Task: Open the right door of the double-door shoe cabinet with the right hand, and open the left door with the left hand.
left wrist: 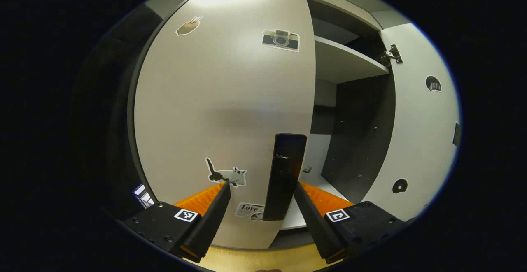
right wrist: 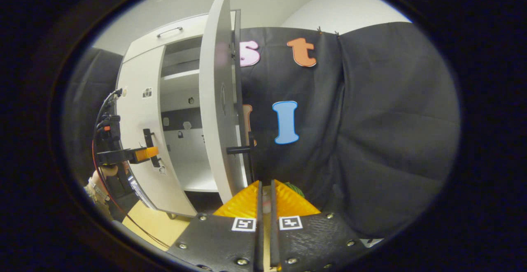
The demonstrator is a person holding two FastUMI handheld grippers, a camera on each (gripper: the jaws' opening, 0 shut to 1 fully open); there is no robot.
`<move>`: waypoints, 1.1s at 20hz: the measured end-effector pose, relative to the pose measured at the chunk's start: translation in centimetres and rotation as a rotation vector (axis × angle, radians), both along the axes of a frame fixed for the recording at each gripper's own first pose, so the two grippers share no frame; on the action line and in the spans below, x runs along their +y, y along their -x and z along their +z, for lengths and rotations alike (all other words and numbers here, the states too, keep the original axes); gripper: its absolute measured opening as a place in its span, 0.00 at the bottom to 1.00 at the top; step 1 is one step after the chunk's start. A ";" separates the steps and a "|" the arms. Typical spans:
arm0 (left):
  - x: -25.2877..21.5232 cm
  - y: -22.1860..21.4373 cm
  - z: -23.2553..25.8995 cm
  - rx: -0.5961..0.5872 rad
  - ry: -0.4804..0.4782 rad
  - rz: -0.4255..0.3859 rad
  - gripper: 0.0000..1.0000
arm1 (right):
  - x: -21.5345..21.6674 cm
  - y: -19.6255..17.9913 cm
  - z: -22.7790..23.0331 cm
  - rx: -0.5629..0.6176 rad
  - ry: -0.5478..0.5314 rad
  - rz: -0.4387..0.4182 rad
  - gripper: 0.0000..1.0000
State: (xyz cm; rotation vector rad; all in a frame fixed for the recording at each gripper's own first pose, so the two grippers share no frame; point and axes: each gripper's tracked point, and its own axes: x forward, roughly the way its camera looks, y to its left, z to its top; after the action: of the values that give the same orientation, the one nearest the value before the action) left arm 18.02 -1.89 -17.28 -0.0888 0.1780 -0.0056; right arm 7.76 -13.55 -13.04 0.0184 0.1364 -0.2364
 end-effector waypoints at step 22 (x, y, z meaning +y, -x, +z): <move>-1.5 -1.1 -0.2 0.001 -0.092 0.019 0.27 | -1.2 7.5 -2.1 0.055 0.058 -0.141 0.85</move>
State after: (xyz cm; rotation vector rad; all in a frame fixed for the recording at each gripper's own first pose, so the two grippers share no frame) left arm 19.14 -3.43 -17.43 0.0015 0.1784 0.0215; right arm 0.31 -14.74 -15.13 -0.0360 0.1828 -0.3815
